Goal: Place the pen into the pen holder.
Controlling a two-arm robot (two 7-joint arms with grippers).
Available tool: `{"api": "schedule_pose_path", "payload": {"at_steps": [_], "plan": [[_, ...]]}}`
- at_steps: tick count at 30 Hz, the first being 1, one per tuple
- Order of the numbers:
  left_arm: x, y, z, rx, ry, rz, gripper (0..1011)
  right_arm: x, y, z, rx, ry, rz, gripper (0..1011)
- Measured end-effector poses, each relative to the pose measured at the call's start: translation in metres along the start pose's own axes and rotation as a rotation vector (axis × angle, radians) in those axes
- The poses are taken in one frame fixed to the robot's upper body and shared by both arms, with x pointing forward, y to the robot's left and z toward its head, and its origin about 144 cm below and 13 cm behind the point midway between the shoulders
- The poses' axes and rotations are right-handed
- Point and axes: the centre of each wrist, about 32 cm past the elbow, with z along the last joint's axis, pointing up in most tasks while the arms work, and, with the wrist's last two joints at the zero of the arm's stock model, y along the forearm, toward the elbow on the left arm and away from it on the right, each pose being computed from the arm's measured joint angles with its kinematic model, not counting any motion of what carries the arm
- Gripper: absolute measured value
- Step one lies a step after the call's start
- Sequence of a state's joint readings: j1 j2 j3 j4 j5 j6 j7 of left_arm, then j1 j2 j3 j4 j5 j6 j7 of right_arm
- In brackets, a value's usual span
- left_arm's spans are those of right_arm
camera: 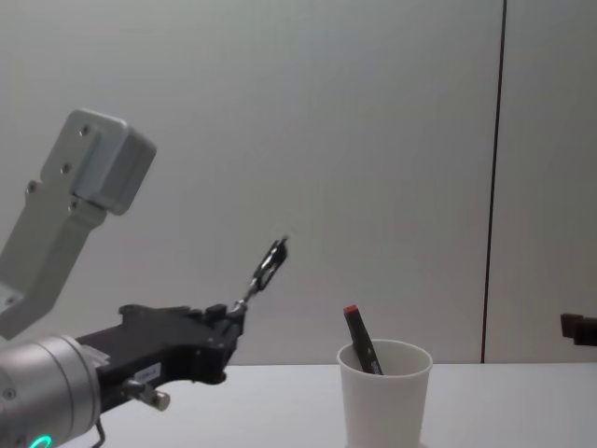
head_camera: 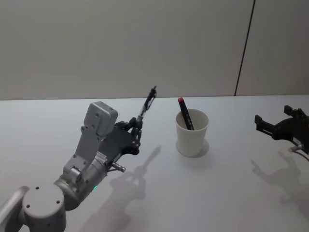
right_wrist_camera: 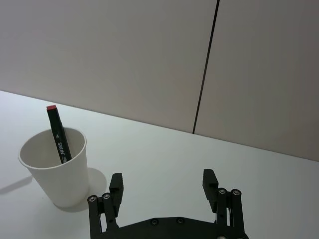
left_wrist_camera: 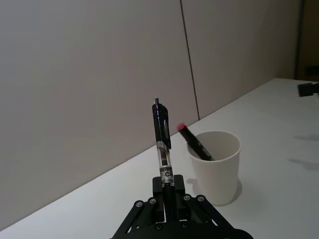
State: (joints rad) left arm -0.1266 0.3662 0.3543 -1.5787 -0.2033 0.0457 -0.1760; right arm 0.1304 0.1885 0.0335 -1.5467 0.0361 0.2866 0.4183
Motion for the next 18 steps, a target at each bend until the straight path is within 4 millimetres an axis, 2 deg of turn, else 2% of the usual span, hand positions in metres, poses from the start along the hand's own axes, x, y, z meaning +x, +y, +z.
{"api": "schedule_pose_path", "payload": {"at_steps": [18], "plan": [[-0.0003, -0.0089, -0.0059, -0.134, -0.009, -0.213, 136, 0.0, 0.0, 0.0, 0.0, 0.0, 0.0, 1001]]}}
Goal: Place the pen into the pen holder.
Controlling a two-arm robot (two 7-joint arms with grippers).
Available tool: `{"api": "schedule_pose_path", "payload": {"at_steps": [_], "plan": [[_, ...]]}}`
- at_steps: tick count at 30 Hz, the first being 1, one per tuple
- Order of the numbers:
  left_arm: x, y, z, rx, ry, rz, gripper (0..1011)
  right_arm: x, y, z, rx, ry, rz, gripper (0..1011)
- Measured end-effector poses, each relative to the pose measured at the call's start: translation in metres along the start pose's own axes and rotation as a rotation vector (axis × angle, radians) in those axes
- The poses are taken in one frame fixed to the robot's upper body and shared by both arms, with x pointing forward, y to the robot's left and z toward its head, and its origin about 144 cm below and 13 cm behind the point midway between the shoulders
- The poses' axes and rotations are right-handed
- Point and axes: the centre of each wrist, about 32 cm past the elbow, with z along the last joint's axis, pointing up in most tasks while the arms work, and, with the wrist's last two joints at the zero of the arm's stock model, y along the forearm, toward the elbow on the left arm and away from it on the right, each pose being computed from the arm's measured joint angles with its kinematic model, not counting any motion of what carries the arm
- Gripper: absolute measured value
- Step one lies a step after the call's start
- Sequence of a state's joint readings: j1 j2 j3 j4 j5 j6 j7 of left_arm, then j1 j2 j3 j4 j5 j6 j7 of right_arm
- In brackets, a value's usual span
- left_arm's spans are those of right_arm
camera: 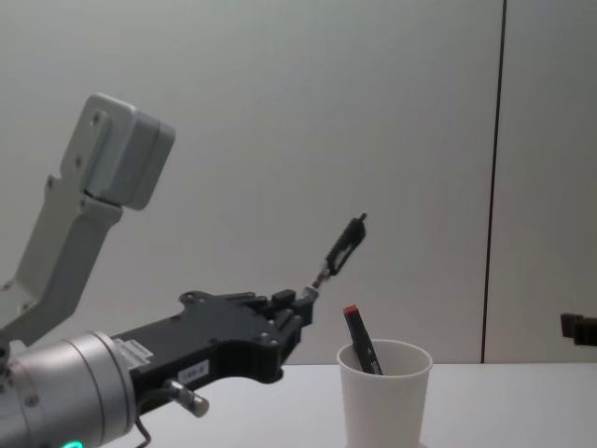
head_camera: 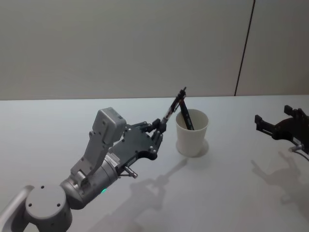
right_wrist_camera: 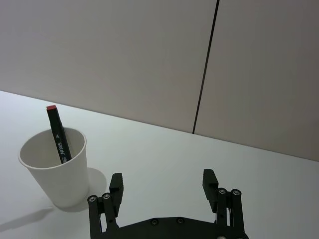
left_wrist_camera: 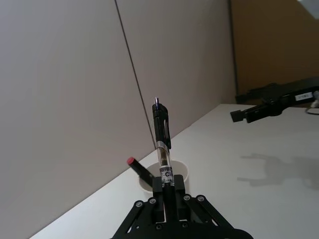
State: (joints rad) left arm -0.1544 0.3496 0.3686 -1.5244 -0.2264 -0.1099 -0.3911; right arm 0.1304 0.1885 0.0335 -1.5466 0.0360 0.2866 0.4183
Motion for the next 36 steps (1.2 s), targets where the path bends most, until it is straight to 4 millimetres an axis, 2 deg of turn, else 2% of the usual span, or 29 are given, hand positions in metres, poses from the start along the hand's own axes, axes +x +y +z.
{"api": "schedule_pose_path", "payload": {"at_steps": [17, 36], "plan": [[0.0, -0.015, -0.005, -0.048, 0.012, -0.147, 136, 0.0, 0.0, 0.0, 0.0, 0.0, 0.0, 1001], [-0.005, -0.036, -0.011, -0.082, 0.021, -0.235, 136, 0.0, 0.0, 0.0, 0.0, 0.0, 0.0, 1001]]}}
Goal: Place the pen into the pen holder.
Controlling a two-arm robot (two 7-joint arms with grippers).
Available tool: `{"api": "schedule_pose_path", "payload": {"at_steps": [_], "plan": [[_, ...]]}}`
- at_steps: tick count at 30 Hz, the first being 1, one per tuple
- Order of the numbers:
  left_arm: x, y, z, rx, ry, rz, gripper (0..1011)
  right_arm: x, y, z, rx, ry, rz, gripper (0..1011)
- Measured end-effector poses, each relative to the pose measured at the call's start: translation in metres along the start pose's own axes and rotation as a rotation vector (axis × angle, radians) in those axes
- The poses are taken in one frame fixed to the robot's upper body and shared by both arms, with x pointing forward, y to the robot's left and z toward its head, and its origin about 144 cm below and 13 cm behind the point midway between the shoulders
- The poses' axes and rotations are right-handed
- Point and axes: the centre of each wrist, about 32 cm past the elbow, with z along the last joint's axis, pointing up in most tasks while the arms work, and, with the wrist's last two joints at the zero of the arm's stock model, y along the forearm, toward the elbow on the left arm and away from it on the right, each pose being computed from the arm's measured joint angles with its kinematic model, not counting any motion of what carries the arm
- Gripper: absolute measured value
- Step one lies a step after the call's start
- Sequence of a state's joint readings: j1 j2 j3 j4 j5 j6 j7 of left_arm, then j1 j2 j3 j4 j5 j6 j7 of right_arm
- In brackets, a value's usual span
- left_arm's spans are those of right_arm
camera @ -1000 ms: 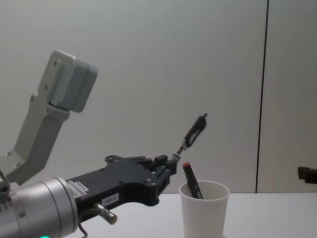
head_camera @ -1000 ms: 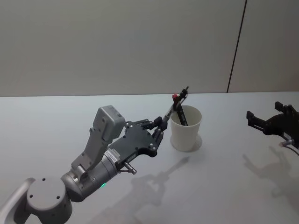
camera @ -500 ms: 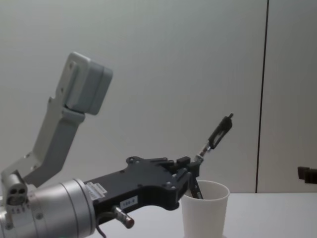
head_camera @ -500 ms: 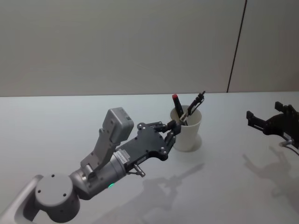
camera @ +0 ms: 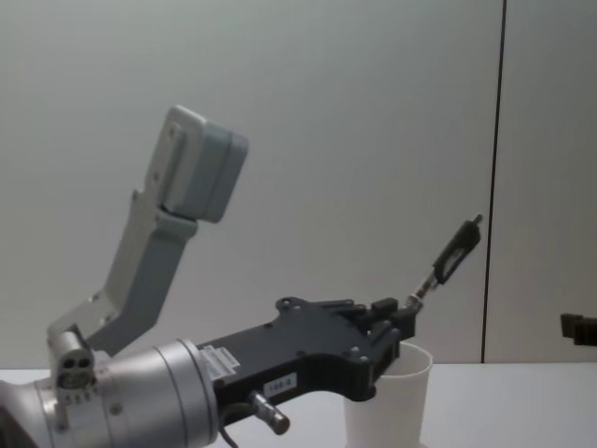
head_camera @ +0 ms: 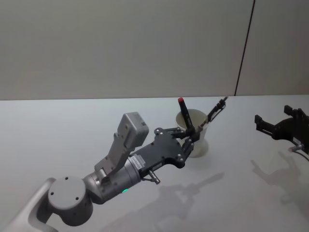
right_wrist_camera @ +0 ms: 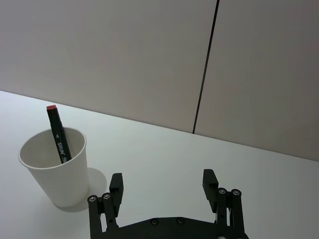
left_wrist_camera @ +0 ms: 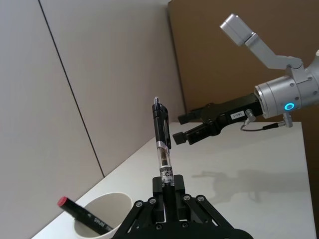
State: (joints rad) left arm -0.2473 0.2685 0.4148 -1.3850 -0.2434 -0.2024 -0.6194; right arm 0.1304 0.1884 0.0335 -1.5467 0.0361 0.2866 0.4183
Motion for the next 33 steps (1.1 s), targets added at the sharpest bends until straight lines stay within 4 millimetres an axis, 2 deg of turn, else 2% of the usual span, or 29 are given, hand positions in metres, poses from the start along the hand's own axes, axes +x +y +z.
{"api": "schedule_pose_path", "payload": {"at_steps": [16, 33], "plan": [[0.001, -0.02, -0.008, -0.021, 0.021, -0.072, 136, 0.0, 0.0, 0.0, 0.0, 0.0, 0.0, 1001], [0.003, -0.03, -0.011, -0.027, 0.033, -0.104, 136, 0.0, 0.0, 0.0, 0.0, 0.0, 0.0, 1001]]}}
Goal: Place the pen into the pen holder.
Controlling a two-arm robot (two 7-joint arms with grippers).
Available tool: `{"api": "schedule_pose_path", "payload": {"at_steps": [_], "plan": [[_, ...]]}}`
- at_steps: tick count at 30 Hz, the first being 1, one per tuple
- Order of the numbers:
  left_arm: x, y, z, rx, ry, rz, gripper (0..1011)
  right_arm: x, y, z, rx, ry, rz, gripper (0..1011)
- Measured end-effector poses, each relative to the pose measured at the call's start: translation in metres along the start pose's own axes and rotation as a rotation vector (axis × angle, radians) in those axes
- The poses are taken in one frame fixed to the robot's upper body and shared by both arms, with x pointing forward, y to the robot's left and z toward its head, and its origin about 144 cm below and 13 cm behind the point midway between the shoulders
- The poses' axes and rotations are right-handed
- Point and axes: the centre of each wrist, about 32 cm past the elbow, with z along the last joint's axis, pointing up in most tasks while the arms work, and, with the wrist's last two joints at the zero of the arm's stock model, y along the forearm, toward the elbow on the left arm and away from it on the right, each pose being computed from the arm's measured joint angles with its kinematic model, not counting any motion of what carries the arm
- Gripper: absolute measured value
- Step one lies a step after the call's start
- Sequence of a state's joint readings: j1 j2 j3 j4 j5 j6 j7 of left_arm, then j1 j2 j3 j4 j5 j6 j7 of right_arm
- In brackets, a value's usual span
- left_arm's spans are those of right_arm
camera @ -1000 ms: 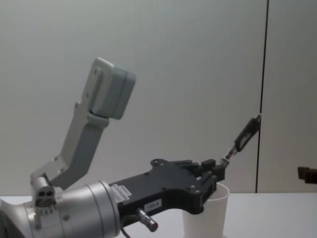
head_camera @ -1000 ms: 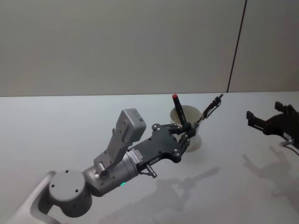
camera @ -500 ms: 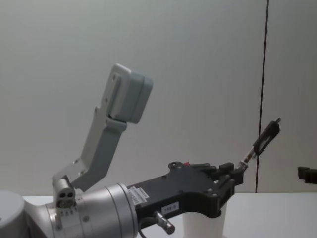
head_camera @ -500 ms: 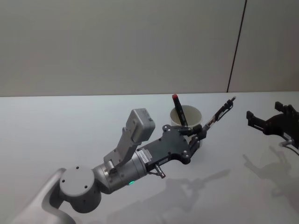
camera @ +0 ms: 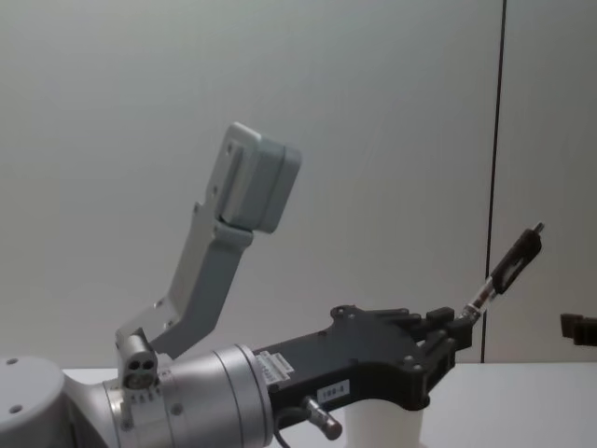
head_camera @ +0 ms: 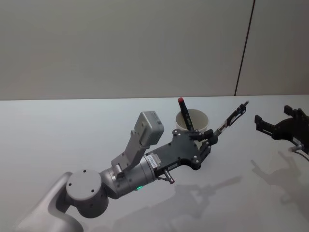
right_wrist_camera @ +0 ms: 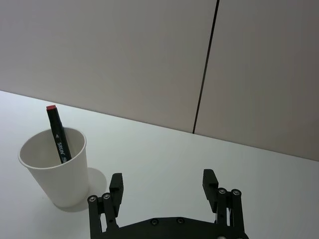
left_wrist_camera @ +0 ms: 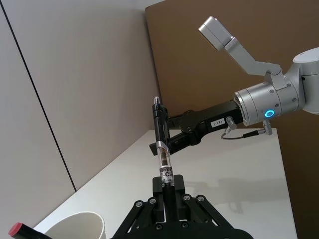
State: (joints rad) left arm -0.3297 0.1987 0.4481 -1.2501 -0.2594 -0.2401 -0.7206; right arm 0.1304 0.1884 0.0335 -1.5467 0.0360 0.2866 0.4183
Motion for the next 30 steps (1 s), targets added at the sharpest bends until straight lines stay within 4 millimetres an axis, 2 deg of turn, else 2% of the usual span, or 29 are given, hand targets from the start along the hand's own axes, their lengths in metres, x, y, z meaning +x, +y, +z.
{"api": "schedule_pose_path", "payload": {"at_steps": [19, 30], "plan": [[0.001, -0.003, -0.001, -0.003, 0.003, -0.009, 136, 0.004, -0.003, 0.0, 0.019, 0.032, 0.018, 1001], [0.001, -0.003, -0.001, -0.002, 0.004, -0.01, 137, 0.015, -0.01, -0.003, 0.065, 0.093, 0.061, 1001]]}}
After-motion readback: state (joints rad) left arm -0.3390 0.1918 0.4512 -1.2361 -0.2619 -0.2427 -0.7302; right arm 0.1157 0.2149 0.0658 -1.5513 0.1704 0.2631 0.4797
